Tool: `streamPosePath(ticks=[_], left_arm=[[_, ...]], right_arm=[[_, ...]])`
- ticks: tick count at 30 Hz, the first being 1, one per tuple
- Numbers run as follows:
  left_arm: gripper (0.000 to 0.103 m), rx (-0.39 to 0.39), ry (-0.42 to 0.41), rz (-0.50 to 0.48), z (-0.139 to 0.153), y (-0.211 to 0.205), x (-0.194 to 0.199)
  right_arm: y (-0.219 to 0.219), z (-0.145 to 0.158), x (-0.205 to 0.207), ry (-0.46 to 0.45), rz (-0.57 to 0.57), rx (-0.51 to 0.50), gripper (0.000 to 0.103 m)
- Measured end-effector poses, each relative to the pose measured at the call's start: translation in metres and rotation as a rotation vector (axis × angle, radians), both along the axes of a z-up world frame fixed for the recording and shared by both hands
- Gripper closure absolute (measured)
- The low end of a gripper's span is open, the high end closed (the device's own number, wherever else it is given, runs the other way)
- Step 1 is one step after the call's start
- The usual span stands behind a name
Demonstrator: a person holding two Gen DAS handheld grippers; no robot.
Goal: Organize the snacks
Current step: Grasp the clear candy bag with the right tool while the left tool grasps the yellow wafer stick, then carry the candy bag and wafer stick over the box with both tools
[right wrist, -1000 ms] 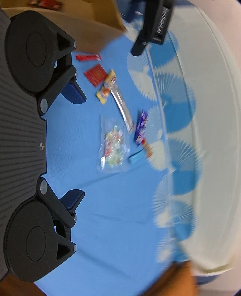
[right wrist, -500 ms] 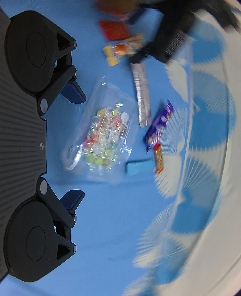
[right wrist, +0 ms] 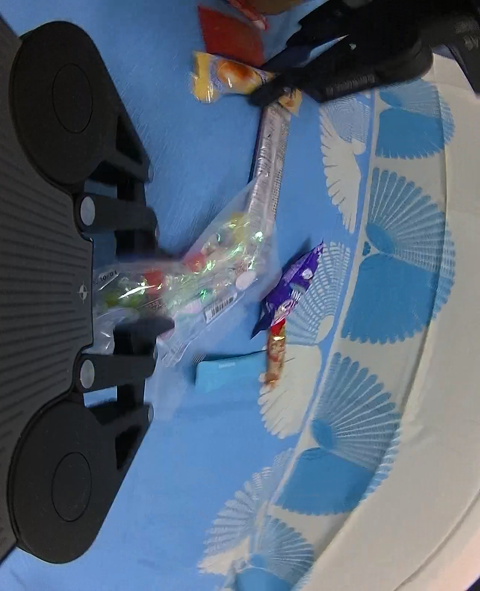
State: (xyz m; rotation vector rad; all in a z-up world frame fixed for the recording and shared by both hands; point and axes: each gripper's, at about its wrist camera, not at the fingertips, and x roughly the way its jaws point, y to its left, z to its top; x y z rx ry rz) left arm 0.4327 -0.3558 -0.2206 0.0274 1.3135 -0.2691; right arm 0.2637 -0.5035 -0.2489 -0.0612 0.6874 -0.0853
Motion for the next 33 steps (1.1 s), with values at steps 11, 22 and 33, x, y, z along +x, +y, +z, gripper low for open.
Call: streamPosePath(ticks=[11,22,33], left_arm=[[0.089,-0.081,-0.105,-0.175,0.071,0.018,-0.085],[0.089,-0.161,-0.226,-0.255,0.166,0.091,-0.212],[0.089,-0.153,-0.314,-0.098,0.215,0.247,-0.308]], right_arm=[[0.013,0.066,-0.100,0.019,-0.206,0.285,0.089],[0.081,0.125,-0.192,-0.019,-0.317,0.370,0.089],[0.194,0.192,-0.262,-0.073,-0.103,0.358,0.089]])
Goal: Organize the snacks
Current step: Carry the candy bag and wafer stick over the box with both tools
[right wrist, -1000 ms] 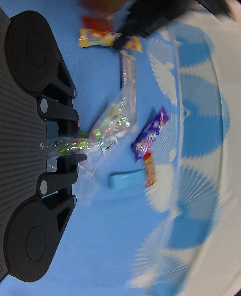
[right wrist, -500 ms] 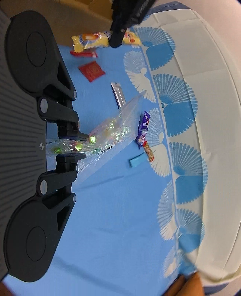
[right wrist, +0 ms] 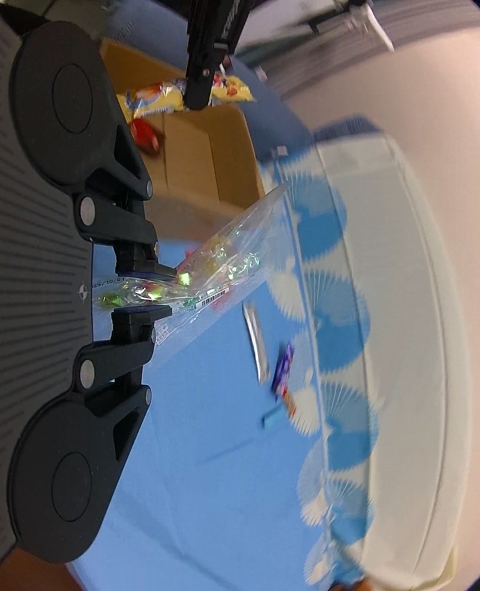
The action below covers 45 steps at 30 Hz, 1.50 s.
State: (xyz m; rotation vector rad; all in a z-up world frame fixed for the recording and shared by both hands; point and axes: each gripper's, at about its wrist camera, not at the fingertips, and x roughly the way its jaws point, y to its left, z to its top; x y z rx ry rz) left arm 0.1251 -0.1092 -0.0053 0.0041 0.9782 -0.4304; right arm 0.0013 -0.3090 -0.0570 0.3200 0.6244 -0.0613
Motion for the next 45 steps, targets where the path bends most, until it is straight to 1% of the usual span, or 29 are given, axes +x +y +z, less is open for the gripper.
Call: streamPosePath(ticks=[5,8,12,17,27,34,45], left_arm=[[0.089,-0.017,-0.035,0.082,0.010,0.057,-0.023],[0.089,-0.035,-0.046,0.115,0.013,0.081,-0.031],[0.089,-0.057,-0.061,0.139,0.016,0.108,-0.037],[0.089,-0.083,-0.065,0.155,0.015,0.126,-0.037],[0.089,-0.107,-0.061,0.158,0.011,0.138,-0.025],[0.089,-0.084,-0.066,0.163,0.009,0.135,-0.004],[0.089,-0.035,-0.054,0.156,-0.006,0.134,0.032]], right_arm=[[0.050,0.017,-0.010,-0.026,0.105,-0.004,0.088],[0.073,0.024,-0.014,-0.028,0.148,-0.025,0.088],[0.093,0.032,-0.017,-0.026,0.166,-0.063,0.088],[0.106,0.037,-0.017,-0.023,0.164,-0.099,0.088],[0.118,0.036,-0.004,0.005,0.181,-0.134,0.088],[0.126,0.034,0.013,0.020,0.217,-0.146,0.088],[0.144,0.027,0.057,0.057,0.262,-0.143,0.088]])
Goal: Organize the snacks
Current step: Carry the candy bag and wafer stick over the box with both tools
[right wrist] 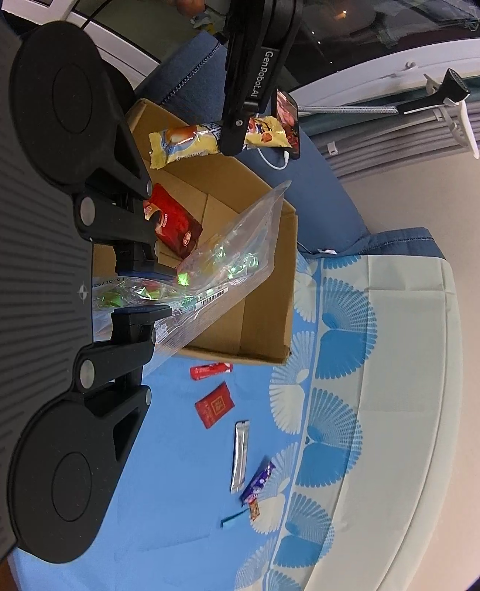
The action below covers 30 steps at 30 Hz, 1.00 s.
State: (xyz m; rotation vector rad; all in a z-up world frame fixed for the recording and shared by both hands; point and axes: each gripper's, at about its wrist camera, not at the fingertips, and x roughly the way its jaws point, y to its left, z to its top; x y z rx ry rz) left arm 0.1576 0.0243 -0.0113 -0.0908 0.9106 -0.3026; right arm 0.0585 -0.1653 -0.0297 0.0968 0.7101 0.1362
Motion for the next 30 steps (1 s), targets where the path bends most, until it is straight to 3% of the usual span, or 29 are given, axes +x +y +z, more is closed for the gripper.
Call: streamPosePath(ticks=[30], left_arm=[[0.089,0.077,0.113,-0.020,-0.067,-0.022,0.090]], right_arm=[[0.013,-0.051,0.108,0.116,0.013,0.021,0.087]])
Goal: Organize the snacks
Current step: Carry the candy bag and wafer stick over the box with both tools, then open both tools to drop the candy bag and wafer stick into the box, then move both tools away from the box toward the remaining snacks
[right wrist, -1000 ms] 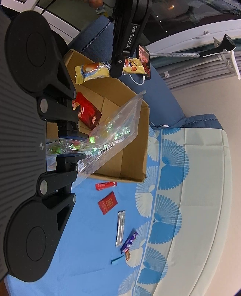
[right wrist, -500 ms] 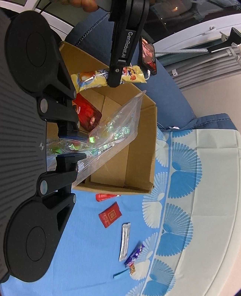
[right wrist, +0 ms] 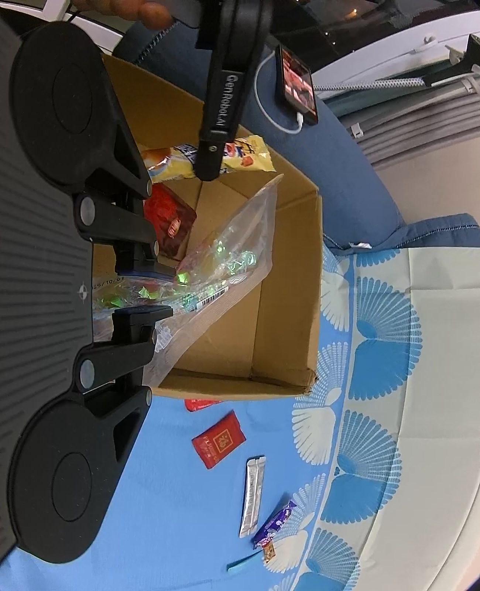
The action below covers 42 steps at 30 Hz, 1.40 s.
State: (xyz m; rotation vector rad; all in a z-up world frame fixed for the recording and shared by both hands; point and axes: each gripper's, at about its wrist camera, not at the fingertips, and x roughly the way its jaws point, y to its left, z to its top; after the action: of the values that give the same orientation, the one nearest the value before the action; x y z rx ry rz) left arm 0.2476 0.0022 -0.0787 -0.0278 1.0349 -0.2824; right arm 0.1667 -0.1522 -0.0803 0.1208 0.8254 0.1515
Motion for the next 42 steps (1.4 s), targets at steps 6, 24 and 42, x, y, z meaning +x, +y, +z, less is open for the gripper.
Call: streamPosePath(ticks=[6,24,42], left_arm=[[0.022,0.035,0.008,0.013,-0.006,0.000,0.014],[0.000,0.064,-0.046,0.087,0.023,0.036,-0.104],[0.000,0.078,-0.178,0.031,0.068,0.018,-0.181]], right_arm=[[0.007,0.004,0.019,-0.039,0.030,-0.022,0.052],[0.030,0.035,-0.095,-0.099,0.080,-0.129,0.010],[0.022,0.065,-0.179,-0.262,0.017,-0.130,0.004]])
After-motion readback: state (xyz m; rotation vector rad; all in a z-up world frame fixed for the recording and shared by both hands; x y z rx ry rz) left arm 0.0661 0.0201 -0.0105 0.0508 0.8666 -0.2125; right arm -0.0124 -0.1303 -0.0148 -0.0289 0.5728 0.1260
